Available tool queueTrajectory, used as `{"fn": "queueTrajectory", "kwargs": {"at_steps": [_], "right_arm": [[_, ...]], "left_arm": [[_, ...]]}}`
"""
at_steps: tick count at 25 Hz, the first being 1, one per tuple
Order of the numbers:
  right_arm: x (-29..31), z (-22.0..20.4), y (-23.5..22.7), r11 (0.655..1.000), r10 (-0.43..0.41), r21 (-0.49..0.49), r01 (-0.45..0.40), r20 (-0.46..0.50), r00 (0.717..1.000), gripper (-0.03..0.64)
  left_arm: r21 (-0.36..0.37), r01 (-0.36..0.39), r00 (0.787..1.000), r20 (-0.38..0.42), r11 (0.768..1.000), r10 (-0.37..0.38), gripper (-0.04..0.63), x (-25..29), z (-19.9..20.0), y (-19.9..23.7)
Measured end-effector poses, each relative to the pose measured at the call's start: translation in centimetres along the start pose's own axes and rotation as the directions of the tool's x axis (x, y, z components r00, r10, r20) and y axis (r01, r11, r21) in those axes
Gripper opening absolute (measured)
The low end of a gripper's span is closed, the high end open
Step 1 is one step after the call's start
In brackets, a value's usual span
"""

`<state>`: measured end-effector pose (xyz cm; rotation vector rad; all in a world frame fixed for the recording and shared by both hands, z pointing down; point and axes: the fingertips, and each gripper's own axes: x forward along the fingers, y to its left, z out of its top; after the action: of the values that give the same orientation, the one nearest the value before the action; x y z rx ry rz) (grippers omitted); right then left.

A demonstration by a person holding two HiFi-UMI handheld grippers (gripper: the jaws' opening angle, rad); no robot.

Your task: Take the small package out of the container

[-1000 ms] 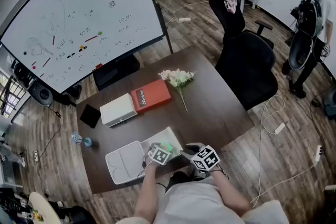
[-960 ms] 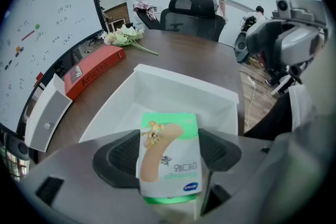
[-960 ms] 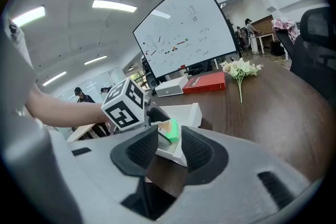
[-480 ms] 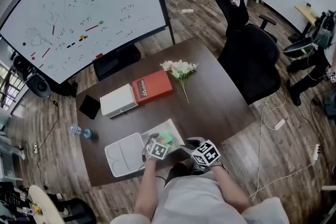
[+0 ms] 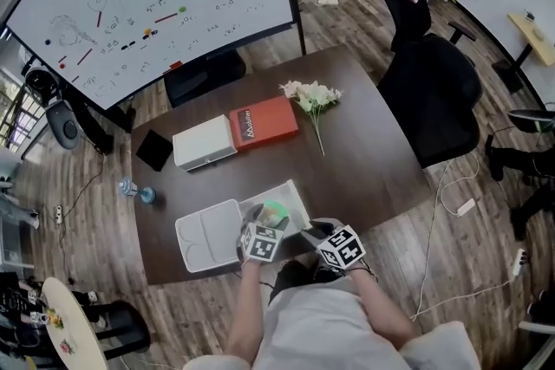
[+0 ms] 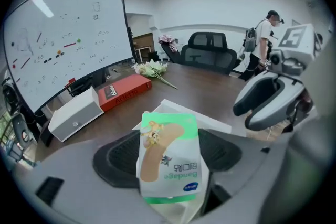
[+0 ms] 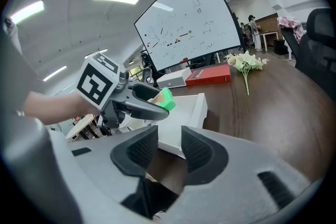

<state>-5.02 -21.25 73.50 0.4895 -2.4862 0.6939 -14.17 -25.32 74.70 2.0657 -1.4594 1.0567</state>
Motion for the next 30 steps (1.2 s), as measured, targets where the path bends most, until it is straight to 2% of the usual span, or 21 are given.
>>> {"fn": "queueTrajectory", "kwargs": {"at_steps": [3,6,9,12,17,22,25,30], "right_arm": [[0.9,0.3,0.4,1.0,-0.005,0.001,0.005,0.009,1.0,0.141],[1.3,0.6,1.4,1.0,-0.001,-0.012,0.002,0.035,0.999,0.136],[1.0,1.9,1.8,0.999,-0.036,0.018,0.034,0.126,0.991,0.091],[1.2,3.0,2.9,0.999,-0.033,0.046,0.025,0.199,0.979,0.075],[1.4,2.1,6.0,0.999,-0.044,0.023,0.04,0.186,0.982,0.095],[0.1,0.5,10.2,0.997,-0.074,0.007,0.074,0.173,0.982,0.12],[-0.1,-0.5,12.4,0.997,-0.071,0.006,0.071,0.174,0.982,0.132],[-1.7,-2.3,13.2,0.991,-0.131,0.018,0.13,0.199,0.971,0.14]], "left_arm": [[-0.065,-0.006,0.996,0.09,0.998,0.012,0.331,-1.3,0.2,0.9],[-0.138,-0.011,0.991,0.131,0.99,0.029,0.331,-3.0,0.1,1.4],[-0.188,0.004,0.984,0.178,0.982,0.03,0.331,-4.6,0.2,1.4],[-0.211,0.01,0.968,0.246,0.977,0.043,0.331,-6.1,0.1,1.8],[-0.295,0.025,0.939,0.334,0.955,0.079,0.331,-9.2,-1.5,0.7],[-0.315,0.054,0.924,0.376,0.947,0.073,0.331,-13.1,-2.8,-0.7],[-0.331,0.076,0.924,0.377,0.941,0.058,0.331,-14.7,-4.0,-1.0],[-0.328,0.1,0.921,0.387,0.939,0.037,0.331,-16.1,-5.7,-3.1]]}}
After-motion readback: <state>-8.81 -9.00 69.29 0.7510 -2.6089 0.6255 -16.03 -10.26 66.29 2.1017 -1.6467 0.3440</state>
